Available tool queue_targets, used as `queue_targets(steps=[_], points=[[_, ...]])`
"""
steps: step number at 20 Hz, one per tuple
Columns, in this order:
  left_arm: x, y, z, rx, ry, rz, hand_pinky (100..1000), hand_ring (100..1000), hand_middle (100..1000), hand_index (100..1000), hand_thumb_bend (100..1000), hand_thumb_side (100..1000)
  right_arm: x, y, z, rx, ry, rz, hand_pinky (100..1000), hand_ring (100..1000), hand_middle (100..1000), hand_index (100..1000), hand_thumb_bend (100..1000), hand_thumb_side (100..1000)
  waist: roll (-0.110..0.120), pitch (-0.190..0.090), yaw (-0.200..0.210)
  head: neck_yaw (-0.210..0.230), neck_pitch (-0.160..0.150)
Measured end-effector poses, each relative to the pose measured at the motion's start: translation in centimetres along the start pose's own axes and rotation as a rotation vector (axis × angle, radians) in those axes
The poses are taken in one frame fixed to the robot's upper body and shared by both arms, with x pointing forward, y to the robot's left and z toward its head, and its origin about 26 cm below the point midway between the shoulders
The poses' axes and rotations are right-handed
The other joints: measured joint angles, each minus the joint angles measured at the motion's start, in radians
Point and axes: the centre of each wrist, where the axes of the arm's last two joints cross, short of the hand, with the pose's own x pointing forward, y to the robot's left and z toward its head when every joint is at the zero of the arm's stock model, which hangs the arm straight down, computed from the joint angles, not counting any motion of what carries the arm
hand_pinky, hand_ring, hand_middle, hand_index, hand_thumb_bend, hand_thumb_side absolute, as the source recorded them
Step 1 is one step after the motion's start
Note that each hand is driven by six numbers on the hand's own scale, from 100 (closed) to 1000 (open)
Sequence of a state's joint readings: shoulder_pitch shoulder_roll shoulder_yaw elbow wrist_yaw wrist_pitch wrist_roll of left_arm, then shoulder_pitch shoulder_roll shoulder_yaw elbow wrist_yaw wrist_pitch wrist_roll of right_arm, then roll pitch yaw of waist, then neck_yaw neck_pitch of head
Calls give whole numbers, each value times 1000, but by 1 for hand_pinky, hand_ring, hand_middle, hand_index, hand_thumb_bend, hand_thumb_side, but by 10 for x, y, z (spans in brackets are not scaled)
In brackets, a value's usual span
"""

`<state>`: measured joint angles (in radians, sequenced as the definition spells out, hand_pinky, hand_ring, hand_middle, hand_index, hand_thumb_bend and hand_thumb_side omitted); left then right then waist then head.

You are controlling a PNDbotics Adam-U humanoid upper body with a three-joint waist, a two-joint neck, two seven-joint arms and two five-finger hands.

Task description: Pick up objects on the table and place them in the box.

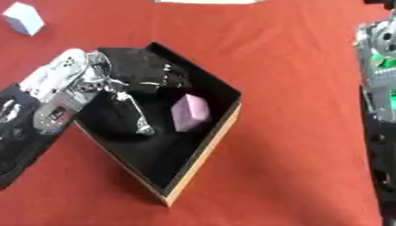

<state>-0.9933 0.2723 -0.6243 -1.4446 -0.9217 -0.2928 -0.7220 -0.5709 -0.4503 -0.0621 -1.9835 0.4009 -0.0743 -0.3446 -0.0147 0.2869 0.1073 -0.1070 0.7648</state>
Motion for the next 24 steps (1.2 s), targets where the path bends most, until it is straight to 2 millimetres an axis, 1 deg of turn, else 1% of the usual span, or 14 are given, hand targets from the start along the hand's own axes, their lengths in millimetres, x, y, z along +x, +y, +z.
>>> queue_targets(steps=[2, 3, 5, 6, 7, 8, 9, 10, 12, 15, 17, 20, 21, 24], points=[[0, 2, 2, 7, -2, -9, 681, 854, 900, 963, 541, 436, 0, 0, 0, 0, 0, 0, 804, 680, 604, 799, 100, 678, -1, 0, 0, 0, 0], [1, 2, 2, 11, -4, -12, 677, 851, 899, 962, 538, 421, 0, 0, 0, 0, 0, 0, 804, 680, 604, 799, 100, 678, -2, 0, 0, 0, 0], [1, 4, 5, 24, -6, -15, 654, 831, 884, 952, 485, 379, 0, 0, 0, 0, 0, 0, 805, 680, 604, 799, 100, 678, -3, 0, 2, 0, 0], [1, 5, 6, 33, -7, -13, 649, 826, 881, 950, 475, 373, 0, 0, 0, 0, 0, 0, 805, 680, 604, 799, 100, 678, -3, 0, 2, 0, 0], [0, 7, 8, 44, -6, -9, 630, 810, 869, 943, 437, 338, 0, 0, 0, 0, 0, 0, 805, 681, 605, 799, 100, 678, -3, 0, 2, 0, 0], [0, 9, 10, 61, -5, -4, 624, 805, 866, 940, 417, 333, 0, 0, 0, 0, 0, 0, 805, 681, 605, 800, 100, 678, -3, 0, 3, 0, 0], [0, 12, 12, 82, -3, 0, 609, 791, 856, 935, 392, 293, 0, 0, 0, 0, 0, 0, 805, 681, 605, 800, 100, 678, -4, 0, 3, 0, 0], [1, 17, 16, 109, 0, 5, 602, 785, 852, 931, 387, 271, 0, 0, 0, 0, 1, 0, 805, 681, 605, 800, 100, 678, -4, 0, 3, -1, 0], [-1, 26, 28, 171, 16, 13, 601, 783, 849, 926, 405, 237, 0, 0, 0, -2, 1, 1, 805, 682, 606, 800, 100, 678, -4, 0, 4, -1, 0], [-7, 45, 54, 256, 67, 6, 608, 788, 851, 916, 438, 203, 0, -1, 0, -5, 2, 3, 805, 682, 606, 799, 100, 679, -4, -3, 5, -5, 0], [-15, 54, 75, 295, 127, 2, 604, 783, 850, 912, 425, 193, -1, -1, 1, -6, 4, 5, 805, 682, 606, 800, 100, 678, -3, -4, 8, -10, 0], [-35, 57, 104, 323, 240, 26, 606, 786, 851, 913, 424, 182, -1, -1, 1, -6, 5, 6, 805, 683, 607, 800, 100, 678, -3, -4, 9, -15, 0], [-42, 57, 112, 327, 276, 38, 626, 803, 864, 921, 455, 173, -1, -1, 1, -6, 5, 6, 805, 683, 607, 800, 100, 678, -3, -4, 9, -15, 0], [-67, 52, 130, 312, 396, 81, 643, 811, 869, 923, 463, 151, -1, -1, 1, -6, 4, 7, 805, 683, 607, 800, 100, 678, -3, -5, 9, -16, 0]])
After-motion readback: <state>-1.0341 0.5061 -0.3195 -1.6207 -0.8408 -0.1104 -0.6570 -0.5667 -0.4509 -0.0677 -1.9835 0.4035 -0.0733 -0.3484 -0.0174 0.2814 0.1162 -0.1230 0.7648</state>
